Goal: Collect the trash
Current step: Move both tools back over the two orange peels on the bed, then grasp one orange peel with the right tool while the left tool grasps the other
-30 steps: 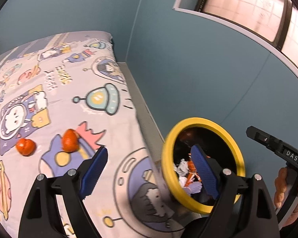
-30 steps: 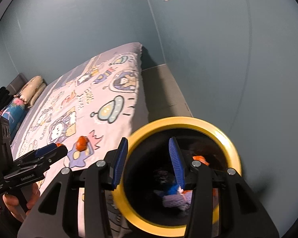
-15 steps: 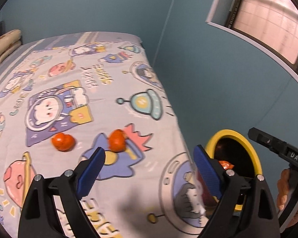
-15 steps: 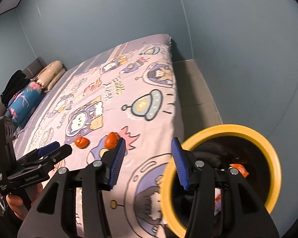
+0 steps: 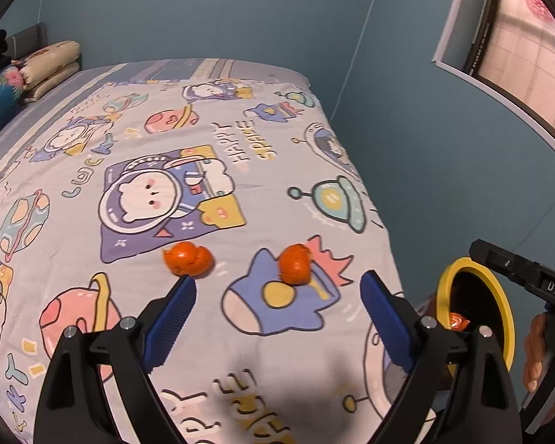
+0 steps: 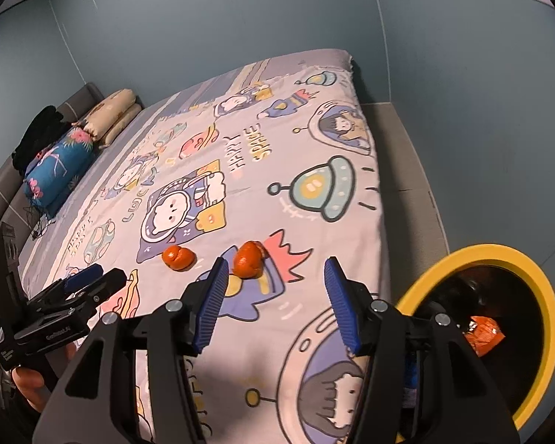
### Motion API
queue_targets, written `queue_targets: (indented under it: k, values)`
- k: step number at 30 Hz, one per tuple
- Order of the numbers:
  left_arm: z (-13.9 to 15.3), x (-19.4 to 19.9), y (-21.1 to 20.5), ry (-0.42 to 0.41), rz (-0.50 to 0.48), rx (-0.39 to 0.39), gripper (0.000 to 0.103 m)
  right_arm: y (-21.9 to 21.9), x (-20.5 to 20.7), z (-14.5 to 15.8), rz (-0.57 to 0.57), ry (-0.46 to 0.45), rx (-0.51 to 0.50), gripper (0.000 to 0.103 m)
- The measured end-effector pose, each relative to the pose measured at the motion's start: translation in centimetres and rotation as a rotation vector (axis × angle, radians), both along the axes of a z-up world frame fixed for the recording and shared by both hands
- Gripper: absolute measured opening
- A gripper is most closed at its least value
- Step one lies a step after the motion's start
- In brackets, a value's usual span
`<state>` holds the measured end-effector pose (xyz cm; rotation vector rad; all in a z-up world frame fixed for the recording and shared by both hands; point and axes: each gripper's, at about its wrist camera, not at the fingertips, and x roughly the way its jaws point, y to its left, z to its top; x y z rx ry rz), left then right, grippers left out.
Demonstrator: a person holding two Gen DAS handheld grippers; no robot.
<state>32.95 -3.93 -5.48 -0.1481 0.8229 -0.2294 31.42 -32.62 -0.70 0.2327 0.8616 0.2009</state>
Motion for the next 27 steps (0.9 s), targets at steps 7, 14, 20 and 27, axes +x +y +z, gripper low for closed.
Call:
queue_targets:
  k: [7, 14, 20, 27]
  values:
    - [-0.9, 0.8, 2.2, 0.002, 0.044, 0.025, 0.087, 2.6, 2.1, -1.5, 0.03, 0.039, -0.008, 0.052]
    - [-3.2, 2.4, 4.1, 0.042, 0.077, 0.048, 0.087, 5.4, 5.3, -4.3, 0.056, 0.105, -0.002, 0.052]
    - [-6.1, 4.3, 5.4, 0.09, 0.102, 0.077, 0.087, 7.5, 8.2, -7.6, 0.079, 0.184, -0.004, 0.052]
    - [-9.2, 7.3, 6.5, 0.137, 0.122, 0.094, 0.087, 8.6, 11.2, -11.4, 0.075, 0.266, -0.014, 0.052]
